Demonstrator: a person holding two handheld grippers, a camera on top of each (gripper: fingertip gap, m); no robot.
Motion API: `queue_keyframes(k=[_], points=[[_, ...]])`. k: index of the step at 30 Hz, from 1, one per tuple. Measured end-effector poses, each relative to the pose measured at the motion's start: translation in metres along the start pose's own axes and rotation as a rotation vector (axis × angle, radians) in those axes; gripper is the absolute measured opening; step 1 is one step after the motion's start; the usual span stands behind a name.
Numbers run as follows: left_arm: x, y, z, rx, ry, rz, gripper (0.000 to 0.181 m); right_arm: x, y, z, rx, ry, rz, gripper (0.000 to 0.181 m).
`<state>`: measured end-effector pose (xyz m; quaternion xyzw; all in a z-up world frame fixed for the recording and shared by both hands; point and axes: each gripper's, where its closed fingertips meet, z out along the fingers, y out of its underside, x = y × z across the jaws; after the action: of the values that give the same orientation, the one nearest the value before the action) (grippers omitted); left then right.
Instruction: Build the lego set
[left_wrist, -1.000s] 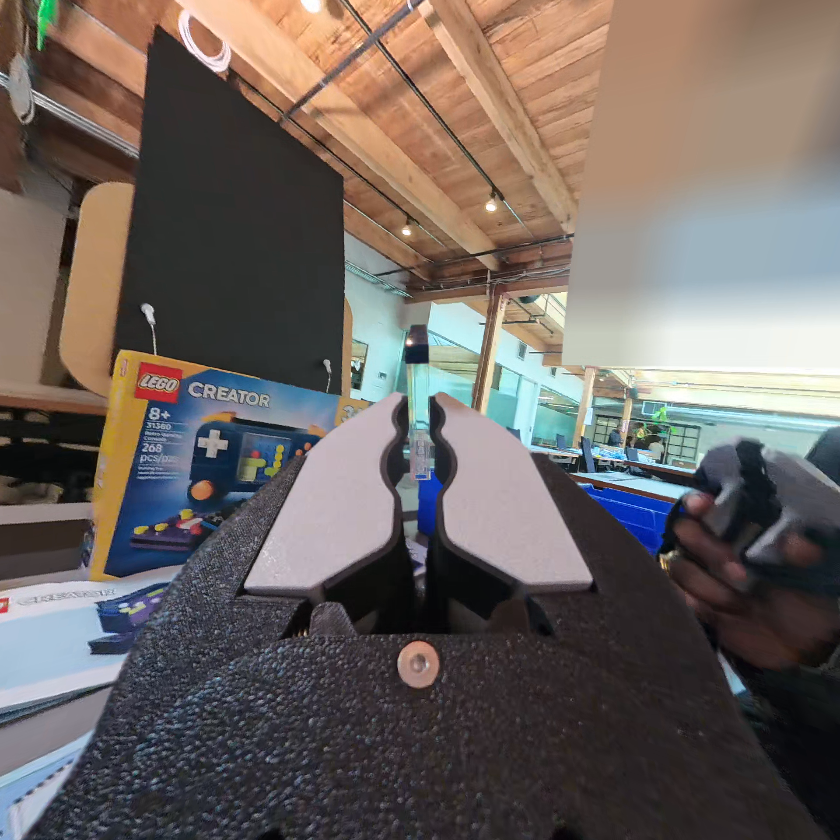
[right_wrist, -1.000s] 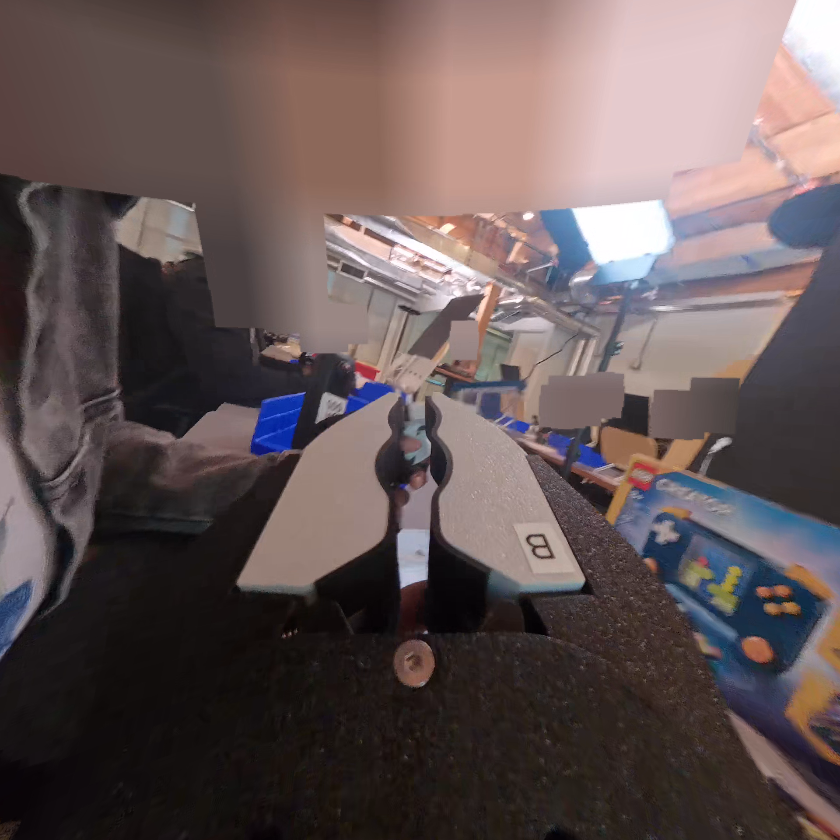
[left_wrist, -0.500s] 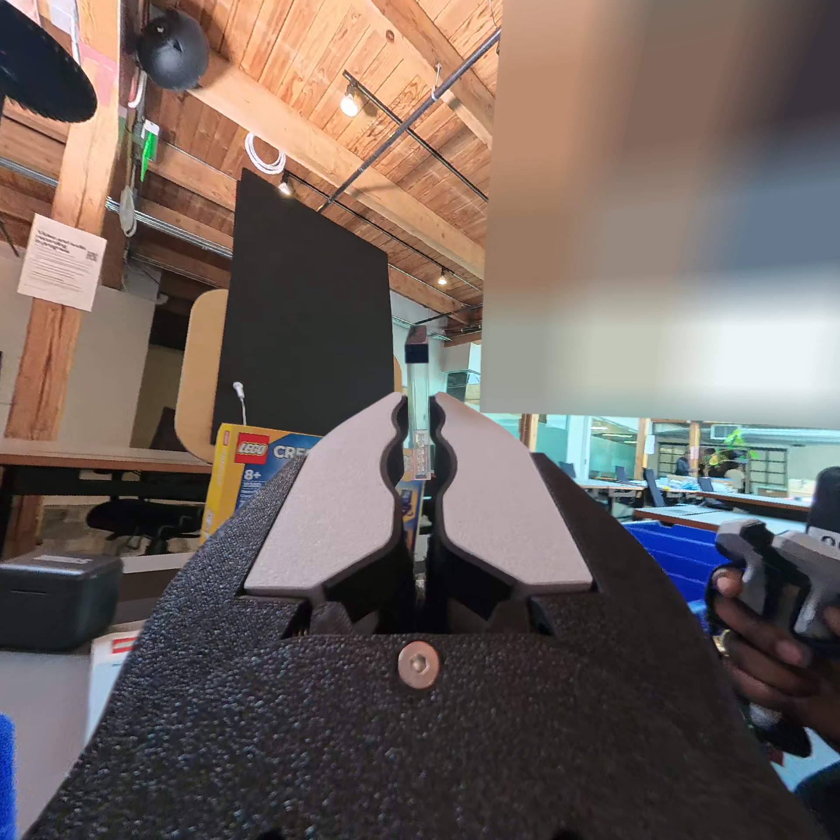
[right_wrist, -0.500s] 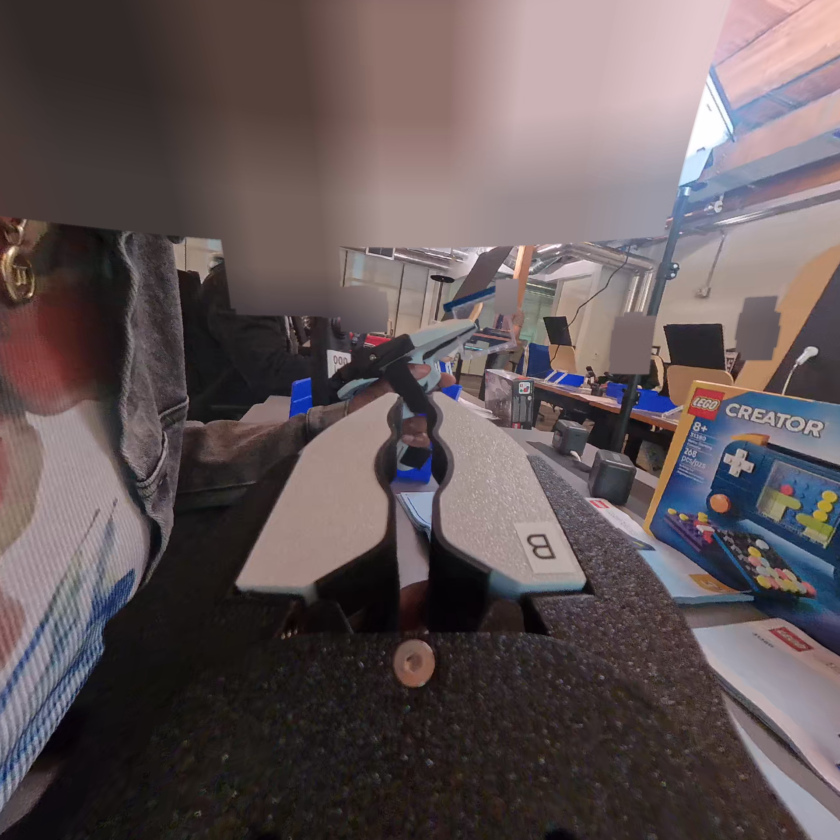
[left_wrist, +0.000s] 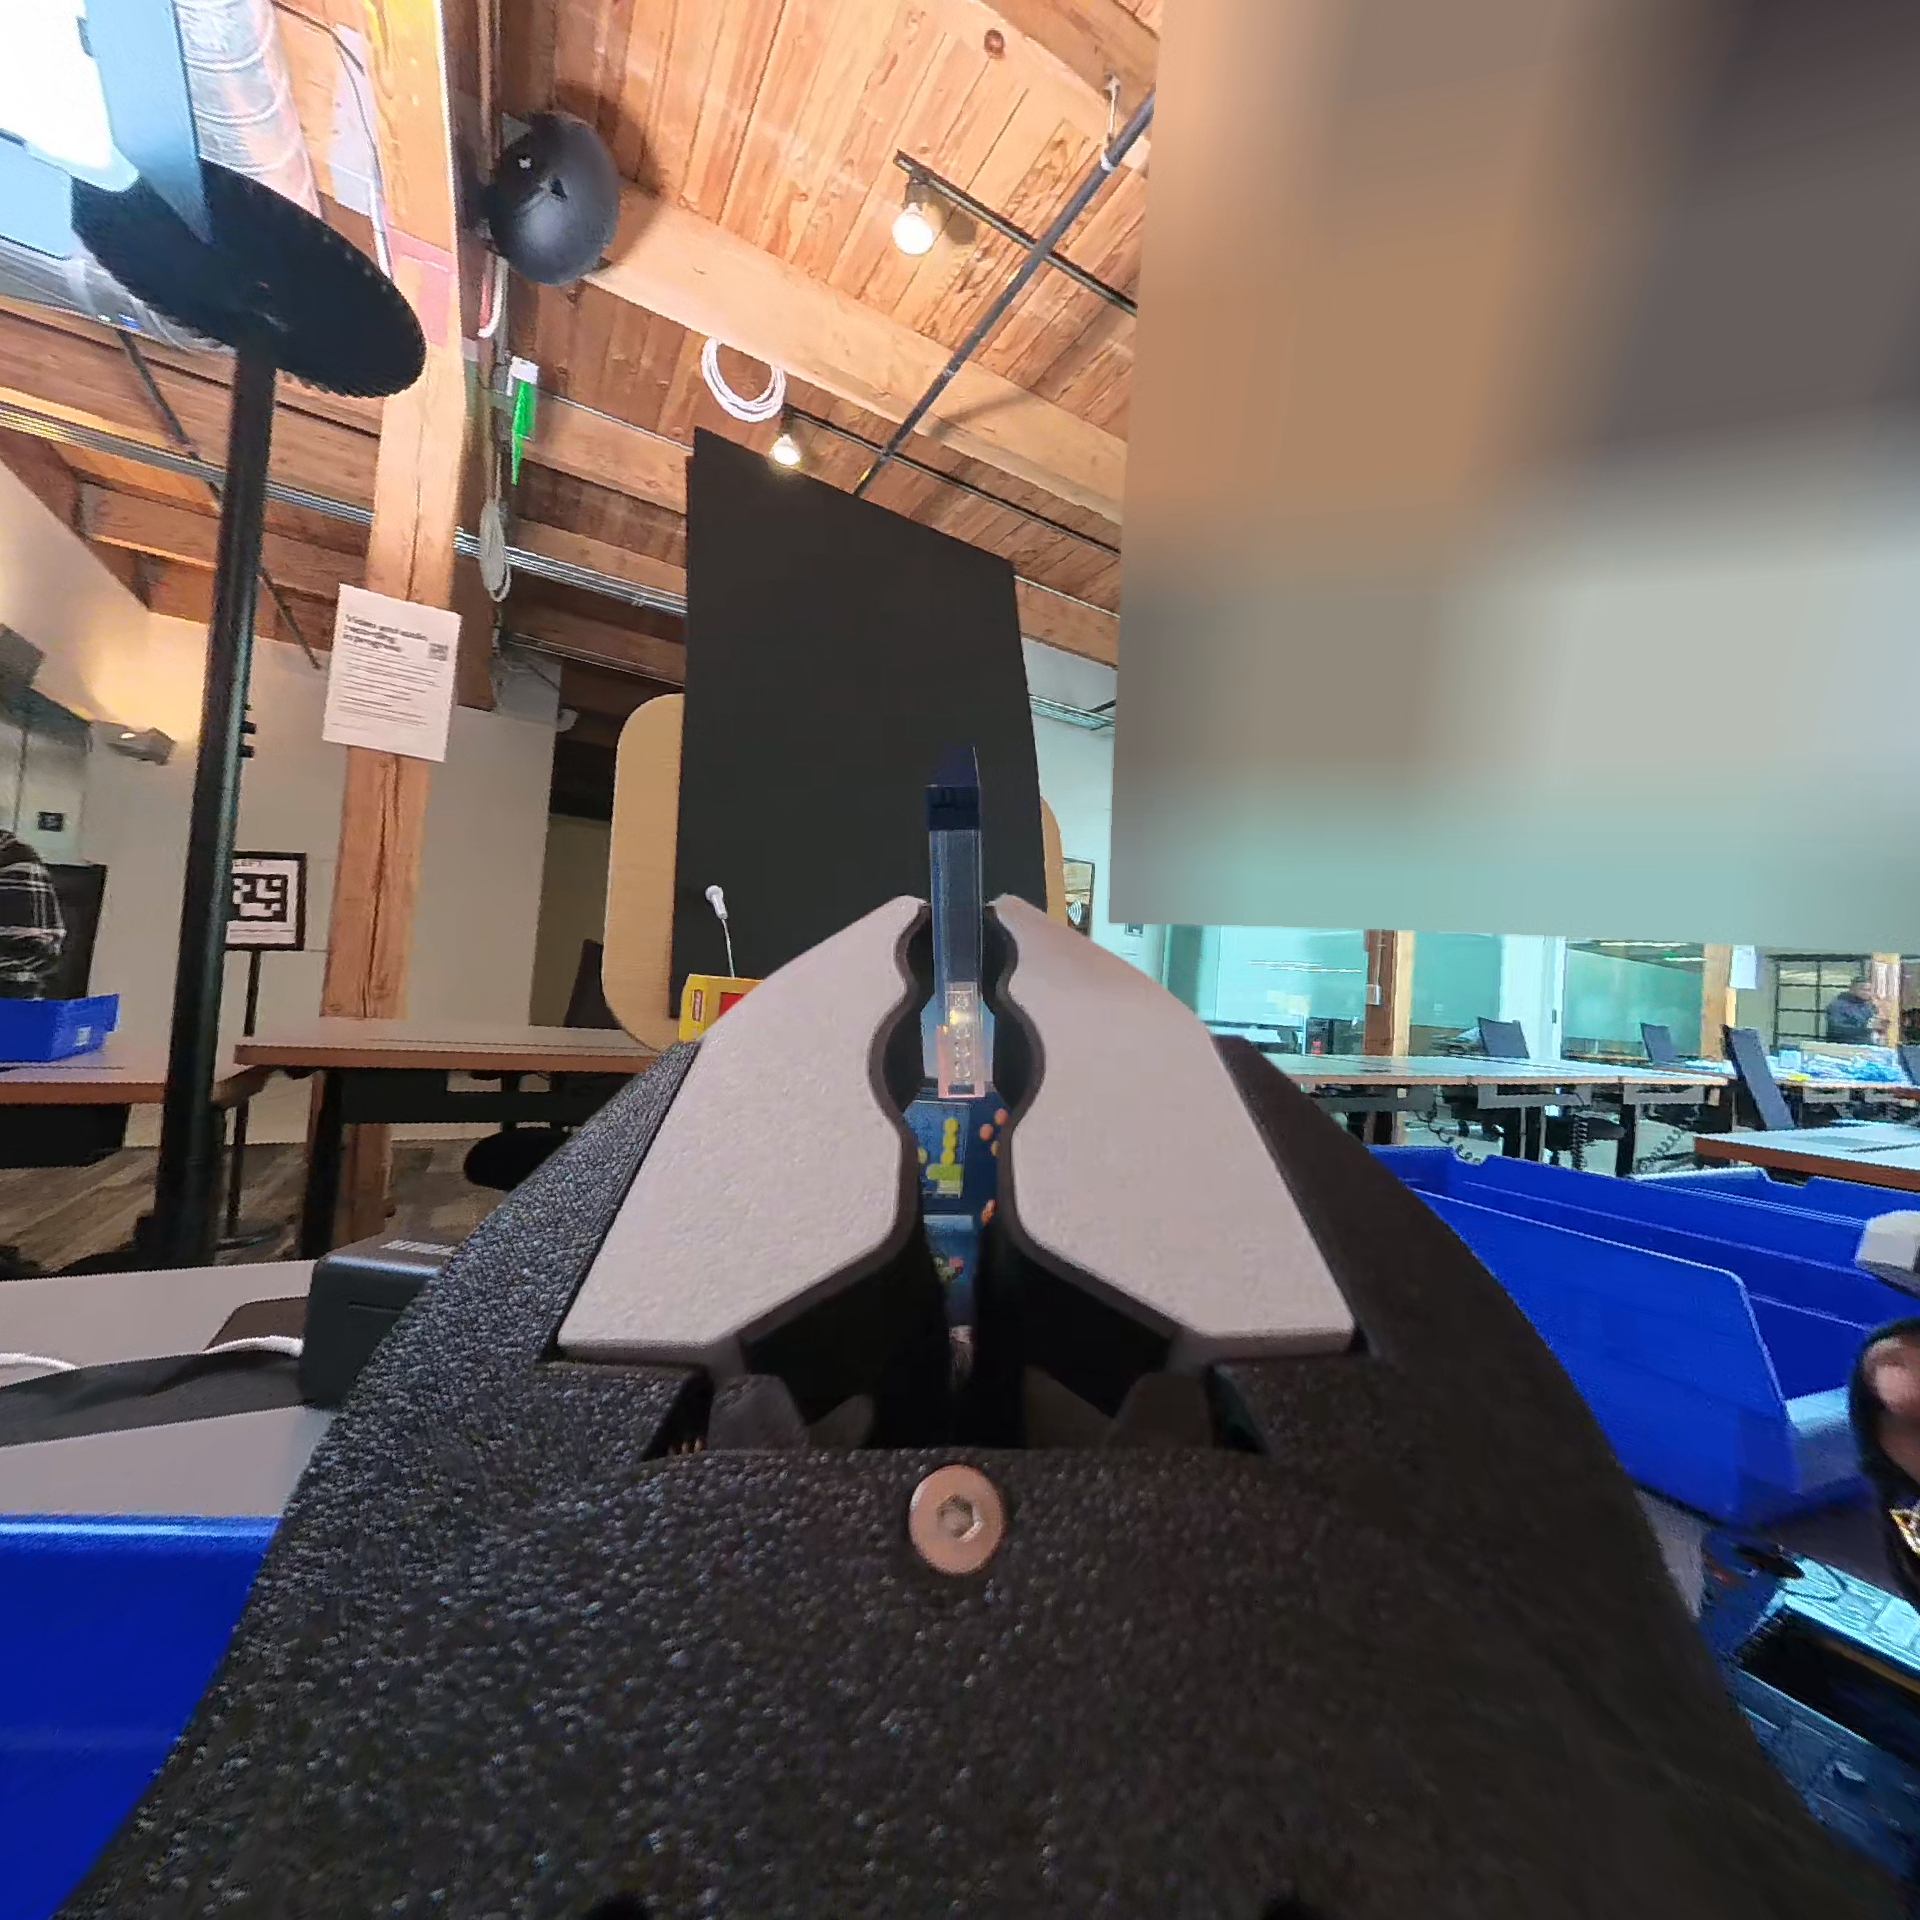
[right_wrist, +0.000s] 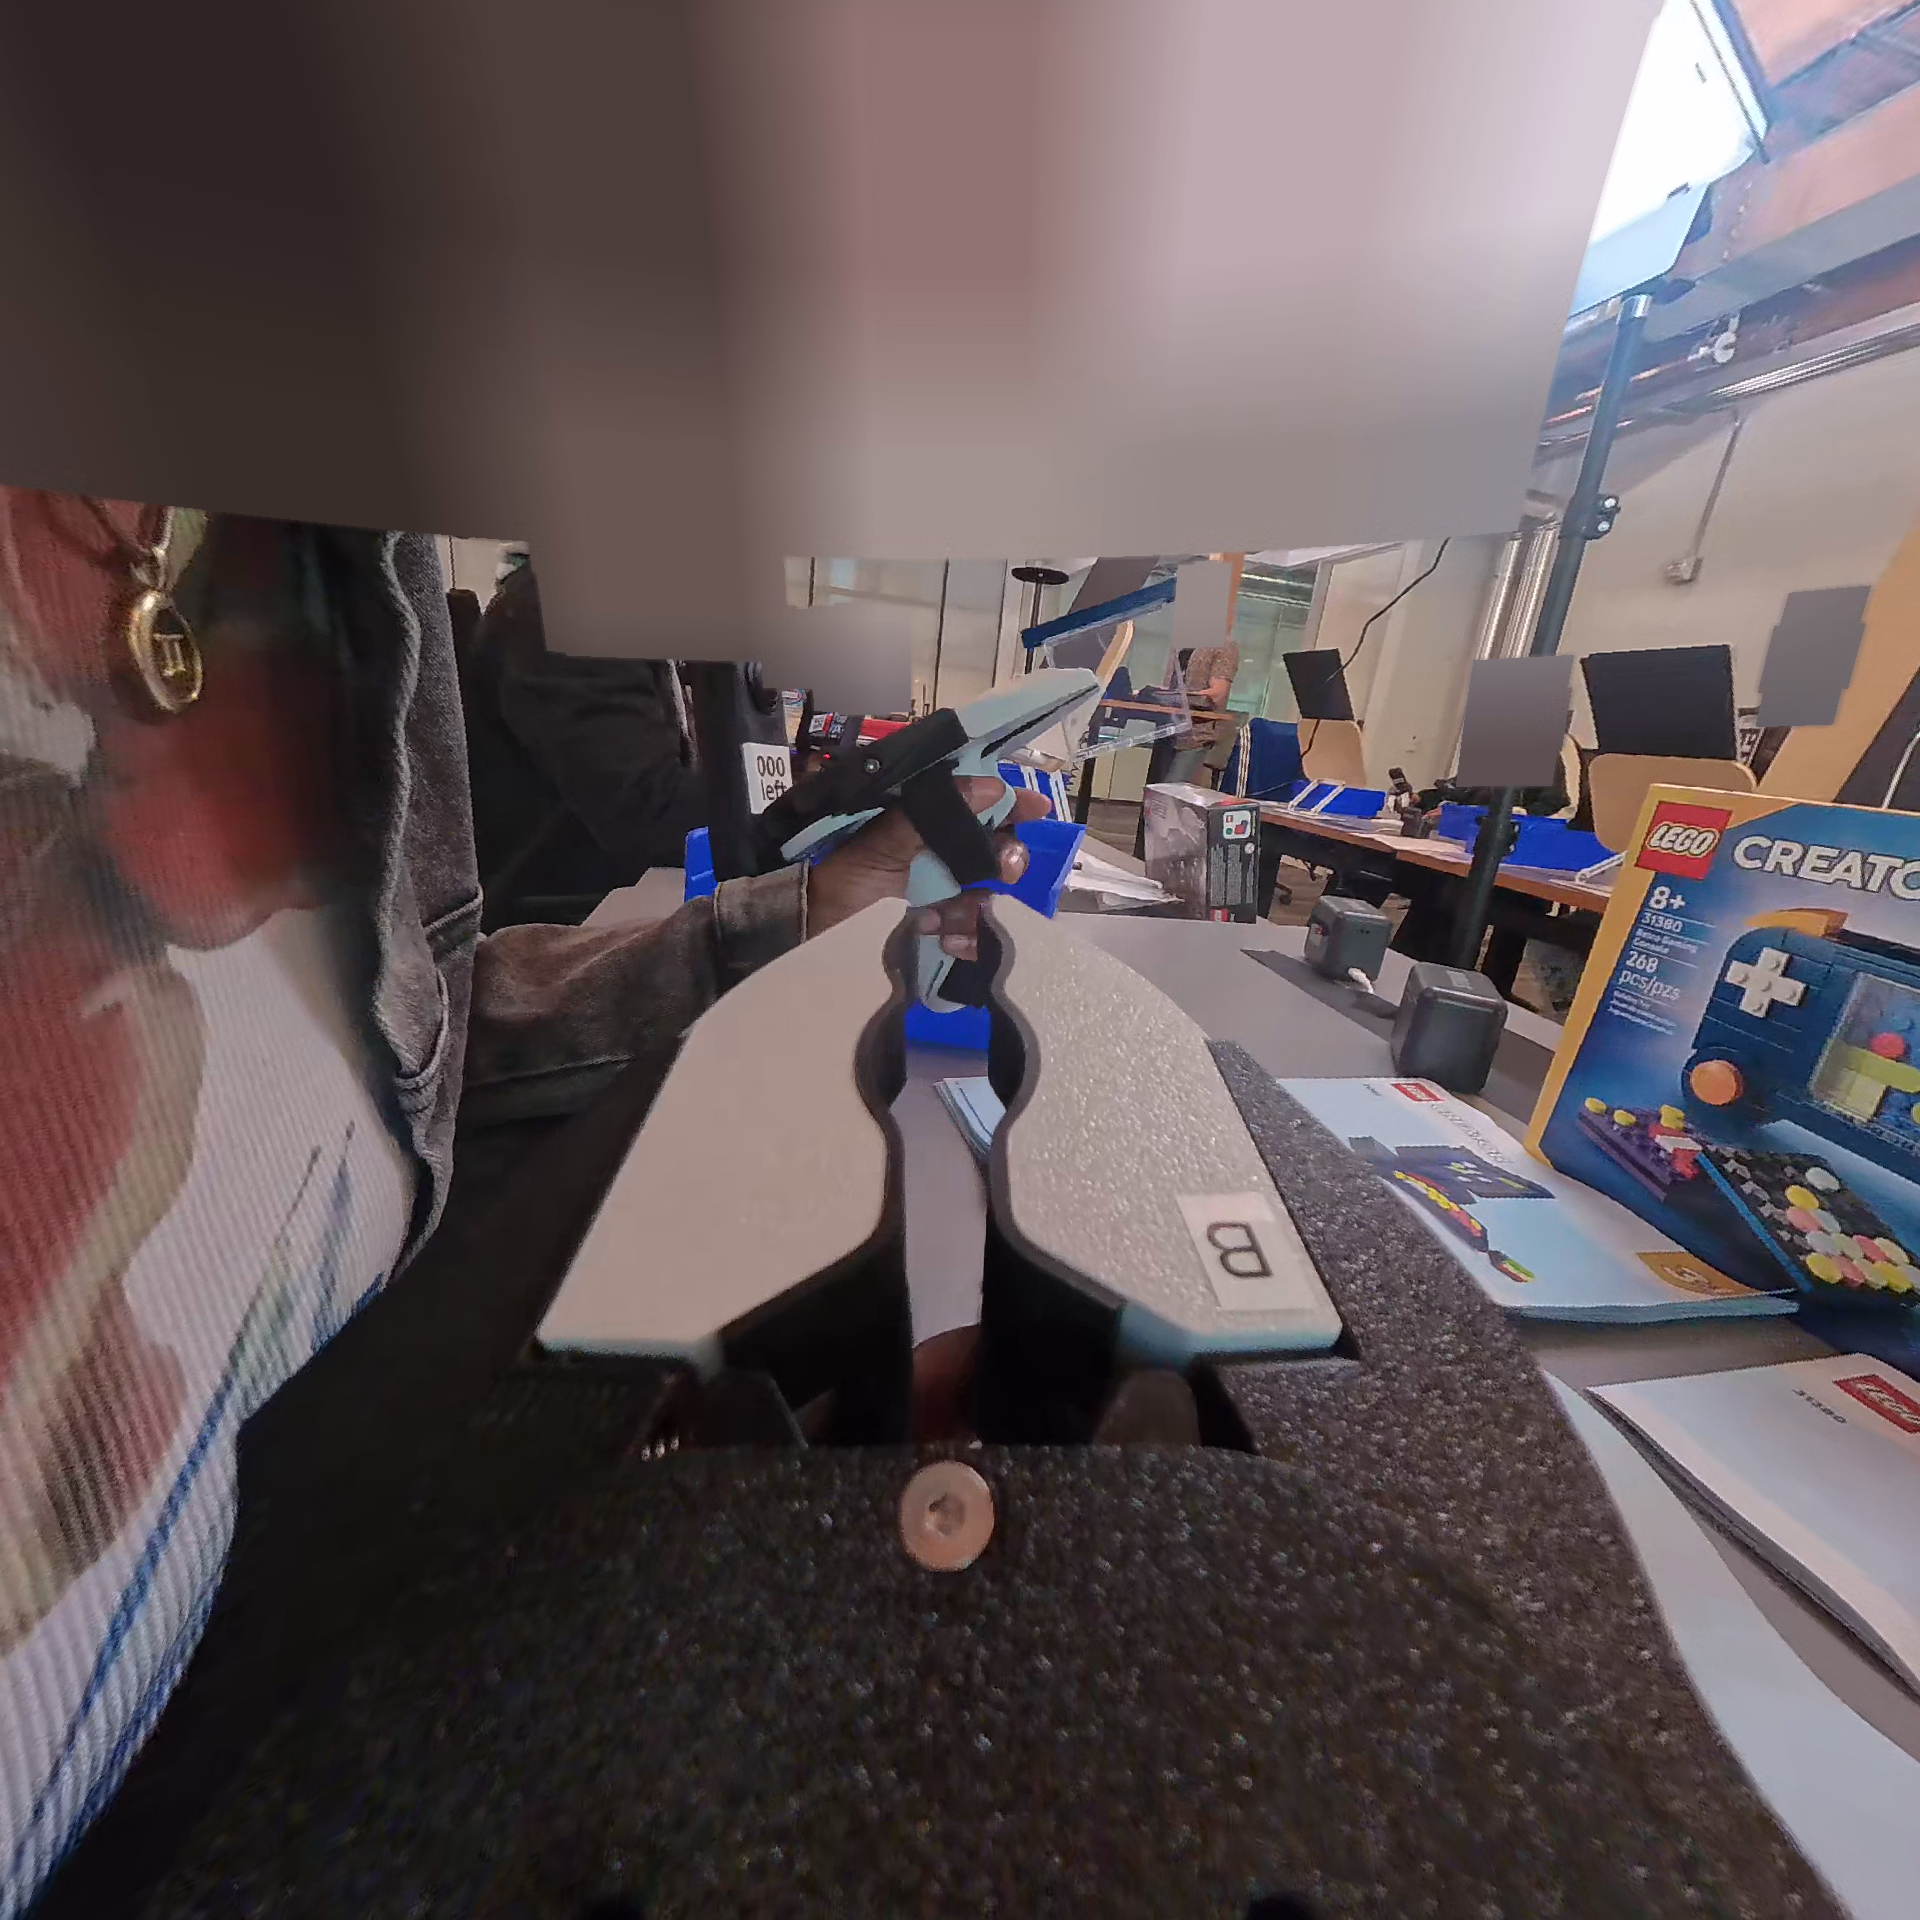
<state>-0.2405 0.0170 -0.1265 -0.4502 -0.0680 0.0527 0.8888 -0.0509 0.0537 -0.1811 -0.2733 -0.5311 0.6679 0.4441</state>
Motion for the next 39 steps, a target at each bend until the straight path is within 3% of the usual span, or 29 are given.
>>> queue_keyframes(k=[9,16,22,24,28,31,39], points=[[-0.012,-0.006,-0.003,0.017,-0.039,-0.019,0.007,-0.001,0.003,0.001,-0.014,-0.008,0.007,0.009],[-0.01,0.003,-0.001,-0.018,-0.034,-0.039,0.008,-0.002,0.002,0.0,-0.013,-0.014,0.017,0.01],[-0.025,-0.004,-0.007,-0.03,-0.159,0.101,0.008,-0.002,0.003,0.0,-0.015,-0.016,0.032,0.01],[-0.03,-0.009,-0.009,-0.039,-0.194,0.158,0.008,-0.012,0.004,0.005,-0.022,-0.073,0.1,0.011],[-0.035,-0.01,-0.01,-0.033,-0.207,0.123,0.008,-0.067,-0.005,0.019,0.011,-0.393,0.384,0.016],[-0.038,-0.004,-0.01,-0.047,-0.211,0.096,0.008,-0.071,0.013,0.022,-0.079,-0.394,0.36,0.019],[-0.03,0.007,-0.007,-0.085,-0.176,0.128,0.008,-0.069,0.01,0.02,-0.044,-0.368,0.331,0.019]])
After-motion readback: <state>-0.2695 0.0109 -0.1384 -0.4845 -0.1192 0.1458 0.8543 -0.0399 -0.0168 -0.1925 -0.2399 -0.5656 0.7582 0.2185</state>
